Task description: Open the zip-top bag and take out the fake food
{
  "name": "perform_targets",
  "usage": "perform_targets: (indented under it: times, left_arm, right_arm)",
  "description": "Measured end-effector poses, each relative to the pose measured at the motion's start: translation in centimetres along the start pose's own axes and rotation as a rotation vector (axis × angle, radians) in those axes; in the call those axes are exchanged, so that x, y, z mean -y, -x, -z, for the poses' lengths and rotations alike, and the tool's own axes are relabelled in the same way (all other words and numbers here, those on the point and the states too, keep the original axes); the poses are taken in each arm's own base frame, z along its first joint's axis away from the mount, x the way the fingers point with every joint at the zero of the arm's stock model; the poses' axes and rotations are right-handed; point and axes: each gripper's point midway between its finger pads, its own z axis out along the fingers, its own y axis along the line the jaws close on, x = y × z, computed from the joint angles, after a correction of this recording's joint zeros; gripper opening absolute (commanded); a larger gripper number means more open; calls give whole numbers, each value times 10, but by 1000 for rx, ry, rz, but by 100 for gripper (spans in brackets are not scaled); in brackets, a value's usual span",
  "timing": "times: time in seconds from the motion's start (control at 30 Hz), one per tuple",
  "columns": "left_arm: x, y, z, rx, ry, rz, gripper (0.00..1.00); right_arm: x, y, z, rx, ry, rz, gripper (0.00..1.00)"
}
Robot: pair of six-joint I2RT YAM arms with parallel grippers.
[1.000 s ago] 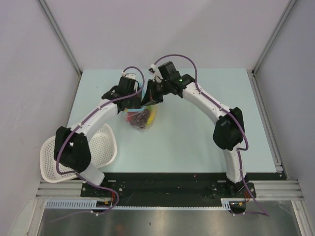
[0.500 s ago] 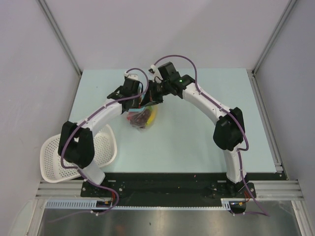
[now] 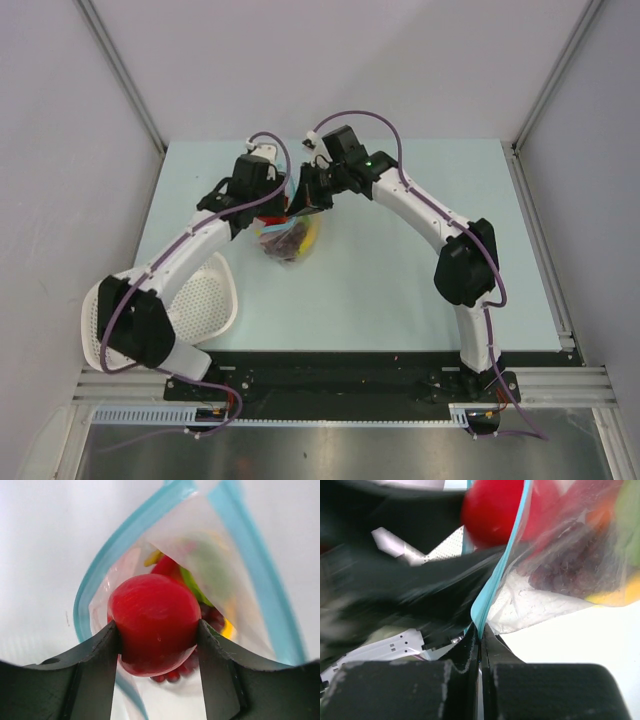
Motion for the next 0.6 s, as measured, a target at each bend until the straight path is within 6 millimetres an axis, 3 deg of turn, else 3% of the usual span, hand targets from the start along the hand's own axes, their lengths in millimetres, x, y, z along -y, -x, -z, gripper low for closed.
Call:
perform_targets:
  times: [0.2,0.37,0.47,0.53,0.6]
  left_arm:
    - [18,21,64,108,-210,67,0]
    - [9,26,127,220,-282,134,0]
    - [-13,5,141,209,-200,202,0]
    - [-33,-23,138,153,-104,264,0]
    - [-56,-63,131,48,30,336,0]
  right_arm:
    - [12,3,5,5,-33,21,0]
    - [22,1,7,-1,-66,45,0]
    - [24,-3,7,-13,-77,58,0]
    - [23,-4,7,-19,-81,69,0]
    - [20,-4,7,-19,-77,84,0]
